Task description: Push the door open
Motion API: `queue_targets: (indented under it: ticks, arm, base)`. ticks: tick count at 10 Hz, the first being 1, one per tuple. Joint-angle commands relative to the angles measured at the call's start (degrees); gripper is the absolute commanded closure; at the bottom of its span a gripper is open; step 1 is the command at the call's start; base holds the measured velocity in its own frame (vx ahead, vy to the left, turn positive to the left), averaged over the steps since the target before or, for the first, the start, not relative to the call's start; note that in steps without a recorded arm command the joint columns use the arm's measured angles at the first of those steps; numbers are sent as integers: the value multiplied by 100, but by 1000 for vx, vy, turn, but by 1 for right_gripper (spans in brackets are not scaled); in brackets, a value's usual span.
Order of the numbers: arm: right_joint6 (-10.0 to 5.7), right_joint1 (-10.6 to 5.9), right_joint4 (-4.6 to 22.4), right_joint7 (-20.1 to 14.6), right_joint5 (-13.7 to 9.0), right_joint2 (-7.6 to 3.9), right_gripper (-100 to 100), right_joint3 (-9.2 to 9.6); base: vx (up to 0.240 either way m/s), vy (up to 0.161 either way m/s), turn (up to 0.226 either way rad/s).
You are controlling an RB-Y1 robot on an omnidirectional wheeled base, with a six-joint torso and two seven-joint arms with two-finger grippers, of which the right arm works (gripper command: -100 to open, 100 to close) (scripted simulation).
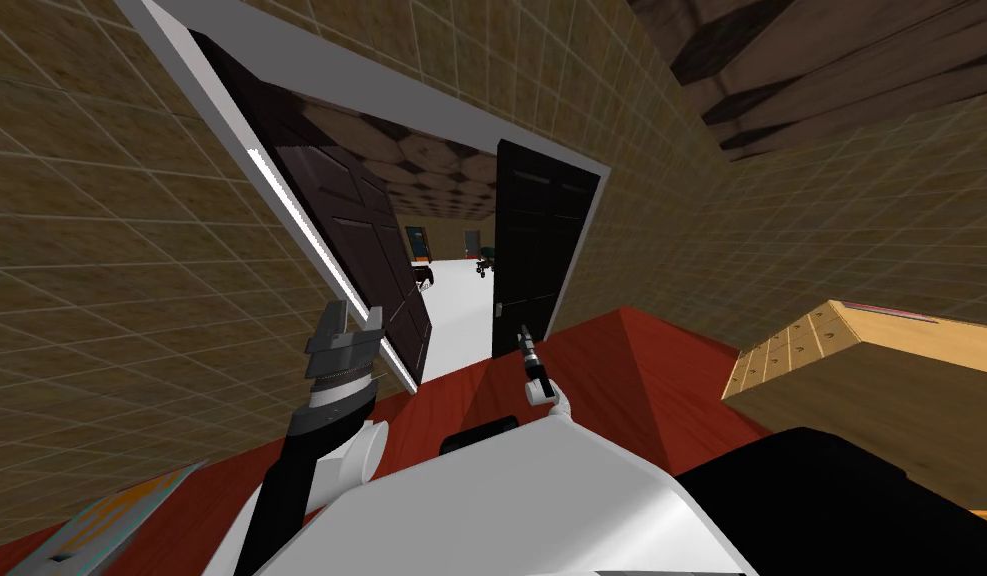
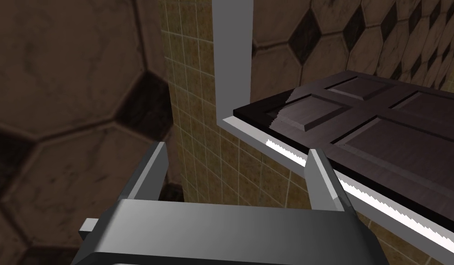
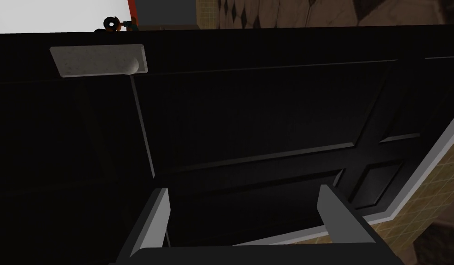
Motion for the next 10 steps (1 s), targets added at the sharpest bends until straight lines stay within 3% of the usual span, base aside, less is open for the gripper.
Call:
queue_targets:
  ticks: [1,7,10]
  arm:
    - [-56,-92,236,16,-1,12,-100,-2]
    - [-233,-387,1022,53,-7,41,-100,-10]
    - [-364,-605,1602,81,-11,72,-100,-17]
  base:
    - [88,-46,104]
    - [83,-58,102]
    - [113,-91,138]
